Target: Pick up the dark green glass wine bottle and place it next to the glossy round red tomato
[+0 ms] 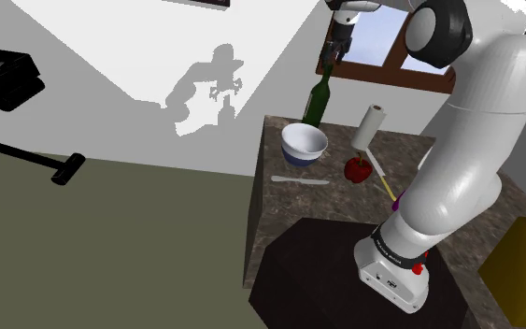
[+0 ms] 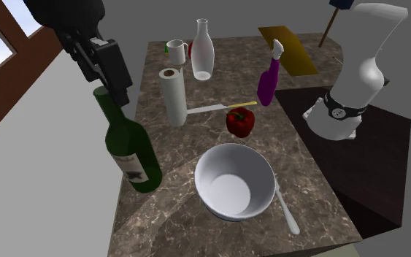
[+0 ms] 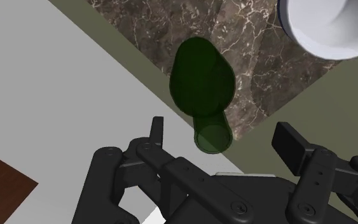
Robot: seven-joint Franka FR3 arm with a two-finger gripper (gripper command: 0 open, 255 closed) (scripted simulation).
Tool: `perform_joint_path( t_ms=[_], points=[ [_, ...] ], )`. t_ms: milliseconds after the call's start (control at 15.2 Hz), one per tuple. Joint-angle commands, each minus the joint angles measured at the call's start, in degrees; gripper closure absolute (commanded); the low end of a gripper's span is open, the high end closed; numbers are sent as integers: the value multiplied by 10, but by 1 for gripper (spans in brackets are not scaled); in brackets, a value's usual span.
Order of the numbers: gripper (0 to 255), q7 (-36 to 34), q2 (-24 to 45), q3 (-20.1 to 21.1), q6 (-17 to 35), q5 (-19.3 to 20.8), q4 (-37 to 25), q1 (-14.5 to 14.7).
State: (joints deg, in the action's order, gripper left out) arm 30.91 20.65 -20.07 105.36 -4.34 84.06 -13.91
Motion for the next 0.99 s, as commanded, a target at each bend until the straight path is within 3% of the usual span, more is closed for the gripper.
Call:
perform_joint_path(
  t_ms=[0, 264, 726, 792, 924],
  points=[
    [0, 2, 4, 0, 12, -2, 8, -1],
    [0, 3, 8, 1, 38, -4, 30, -1],
    [0, 3, 8, 1, 38, -4, 30, -1],
    [255, 3, 8, 1, 38, -4, 30, -1],
    [255, 3, 8, 1, 38, -4, 30, -1]
  ],
)
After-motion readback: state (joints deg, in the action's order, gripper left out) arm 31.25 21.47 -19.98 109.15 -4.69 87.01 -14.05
